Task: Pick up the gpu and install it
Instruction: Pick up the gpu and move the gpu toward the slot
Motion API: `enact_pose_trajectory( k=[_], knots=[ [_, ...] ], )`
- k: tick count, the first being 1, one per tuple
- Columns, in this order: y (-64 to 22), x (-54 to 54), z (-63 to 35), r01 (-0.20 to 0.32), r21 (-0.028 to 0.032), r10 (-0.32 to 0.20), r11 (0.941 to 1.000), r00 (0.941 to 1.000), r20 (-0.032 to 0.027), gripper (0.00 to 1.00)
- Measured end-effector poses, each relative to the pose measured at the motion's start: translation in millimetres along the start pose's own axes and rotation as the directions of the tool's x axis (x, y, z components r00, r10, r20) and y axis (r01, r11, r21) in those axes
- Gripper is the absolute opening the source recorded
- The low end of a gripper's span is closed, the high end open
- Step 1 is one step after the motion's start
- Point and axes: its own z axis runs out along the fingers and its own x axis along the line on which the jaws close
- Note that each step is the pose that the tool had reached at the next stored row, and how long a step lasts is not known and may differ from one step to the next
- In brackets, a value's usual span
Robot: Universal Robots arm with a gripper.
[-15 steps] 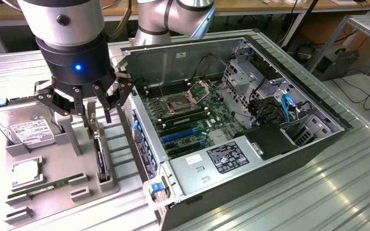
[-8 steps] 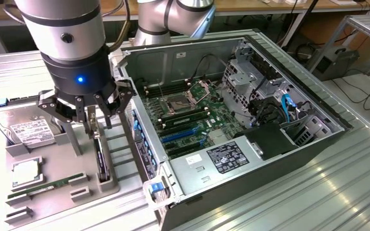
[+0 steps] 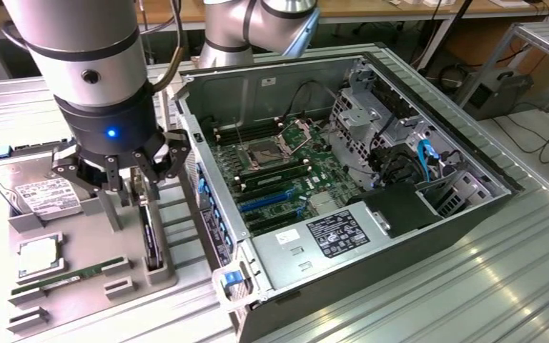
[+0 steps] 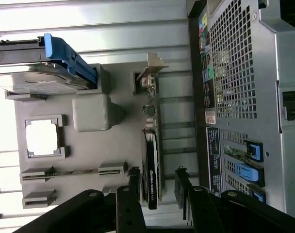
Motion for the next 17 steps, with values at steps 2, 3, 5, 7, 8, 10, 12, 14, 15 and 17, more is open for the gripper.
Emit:
enact_pose_trajectory(
  k=[2,3,5,7,8,10,12,14,15,17],
  knots=[
    [0.0,0.0,0.9,0.0,0.0007,0.0,1.0,1.0,0.0003,0.42],
    [0.0,0.0,0.8,0.0,0.0009,0.0,1.0,1.0,0.0003,0.42],
    [0.1,0.1,1.3,0.0,0.0005,0.0,1.0,1.0,0.0006,0.42],
    [0.1,0.1,2.2,0.0,0.0004,0.0,1.0,1.0,0.0006,0.42],
    [0.2,0.3,3.0,0.0,0.0,0.0,1.0,1.0,0.0006,0.42],
    [0.7,0.7,6.0,0.0,0.0001,0.0,1.0,1.0,0.0004,0.42],
    [1.0,0.8,10.2,0.0,0.0001,0.0,1.0,1.0,0.0004,0.42],
    [1.1,0.9,13.7,0.0,0.0,0.0,1.0,1.0,0.0005,0.42],
    [1.1,0.9,14.4,0.0,0.0,0.0,1.0,1.0,0.0005,0.42],
    [1.1,0.9,14.3,0.0,0.0002,0.0,1.0,1.0,0.0003,0.42]
  ],
)
